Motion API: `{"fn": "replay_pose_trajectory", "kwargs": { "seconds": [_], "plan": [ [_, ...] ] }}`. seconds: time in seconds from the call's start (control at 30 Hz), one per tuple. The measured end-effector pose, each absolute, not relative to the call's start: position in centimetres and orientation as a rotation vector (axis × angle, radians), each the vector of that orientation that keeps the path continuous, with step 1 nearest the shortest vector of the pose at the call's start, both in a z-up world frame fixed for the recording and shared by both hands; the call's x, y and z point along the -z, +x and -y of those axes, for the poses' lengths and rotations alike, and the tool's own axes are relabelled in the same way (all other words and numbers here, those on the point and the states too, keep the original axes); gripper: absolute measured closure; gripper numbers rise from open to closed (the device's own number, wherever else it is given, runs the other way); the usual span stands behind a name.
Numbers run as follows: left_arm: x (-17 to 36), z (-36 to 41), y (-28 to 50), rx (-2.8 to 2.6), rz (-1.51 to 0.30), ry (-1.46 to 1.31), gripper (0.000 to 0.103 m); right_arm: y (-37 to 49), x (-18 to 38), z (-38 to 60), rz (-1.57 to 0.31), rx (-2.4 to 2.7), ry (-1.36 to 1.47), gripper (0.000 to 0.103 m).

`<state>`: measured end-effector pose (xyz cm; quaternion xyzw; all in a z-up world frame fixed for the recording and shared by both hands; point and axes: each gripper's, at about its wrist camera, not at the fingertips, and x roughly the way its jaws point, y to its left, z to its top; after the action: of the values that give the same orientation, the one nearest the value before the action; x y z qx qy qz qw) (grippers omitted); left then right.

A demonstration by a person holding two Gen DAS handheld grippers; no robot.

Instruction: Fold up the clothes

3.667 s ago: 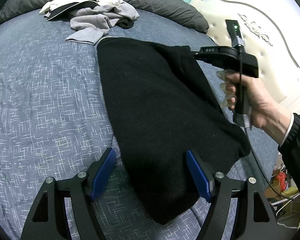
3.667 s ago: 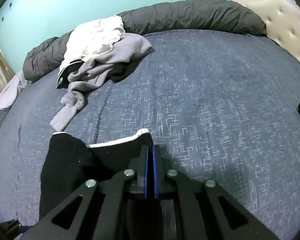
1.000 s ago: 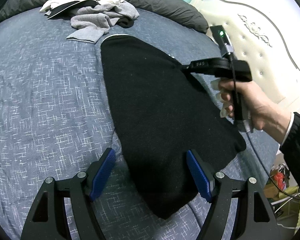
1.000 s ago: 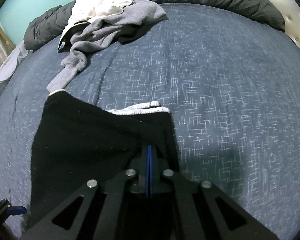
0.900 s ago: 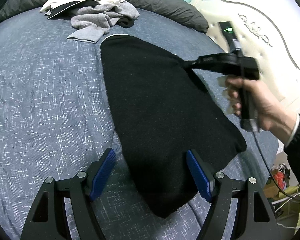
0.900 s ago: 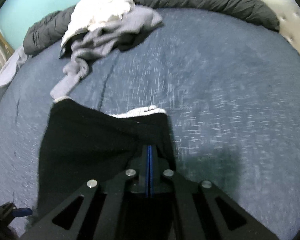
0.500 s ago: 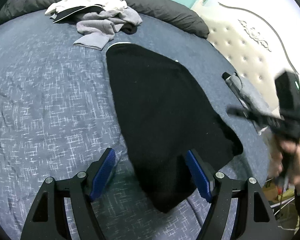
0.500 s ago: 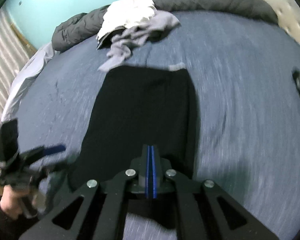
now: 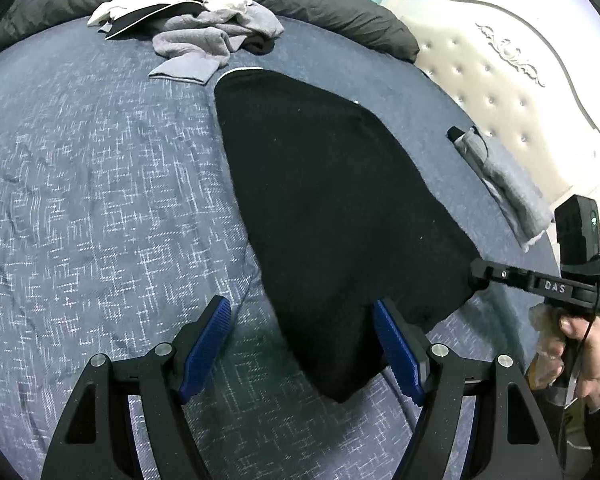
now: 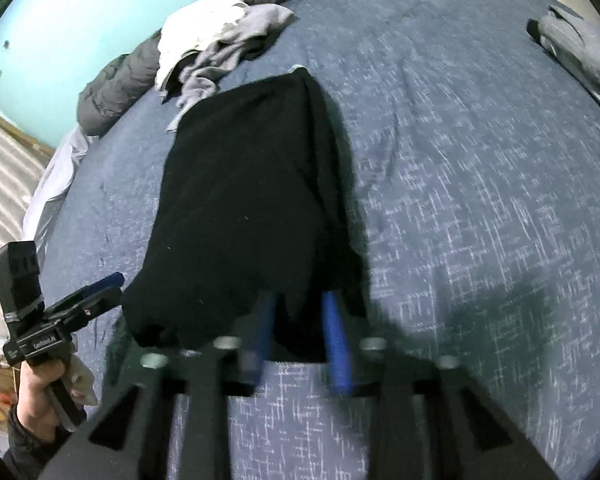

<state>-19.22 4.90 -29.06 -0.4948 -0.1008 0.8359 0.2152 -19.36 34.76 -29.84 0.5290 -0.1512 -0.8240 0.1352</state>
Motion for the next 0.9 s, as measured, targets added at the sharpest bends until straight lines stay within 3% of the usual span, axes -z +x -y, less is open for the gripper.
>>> {"fn": "replay_pose_trajectory", "kwargs": {
  "seconds": [0.13, 0.7, 0.73, 0.8, 0.9],
  "plan": [
    [29.3, -5.2, -18.9, -2.303, 0.239, -1.377, 0.026, -19.4, 28.8, -36.1, 0.455, 2.420, 1.490, 0.098],
    [29.3, -9.8, -16.2, -2.274, -0.084, -1.309, 0.026, -19.2, 29.2, -37.3, 0.546, 2.429, 1.498, 0.098],
    [29.6, -10.2, -16.2, -2.280, -0.113, -1.304, 0.030, -19.2, 29.1, -37.2, 0.544, 2.428, 1.500, 0.098],
    [30.2, -10.8, -16.1, -2.296, -0.207, -1.288, 0.047, -19.2, 28.8, -37.0, 0.531, 2.426, 1.499, 0.098],
    [30.1, -9.7, -16.4, -2.300, -0.161, -1.262, 0.057, -19.2, 28.2, -36.8, 0.512, 2.421, 1.497, 0.098]
  ]
}}
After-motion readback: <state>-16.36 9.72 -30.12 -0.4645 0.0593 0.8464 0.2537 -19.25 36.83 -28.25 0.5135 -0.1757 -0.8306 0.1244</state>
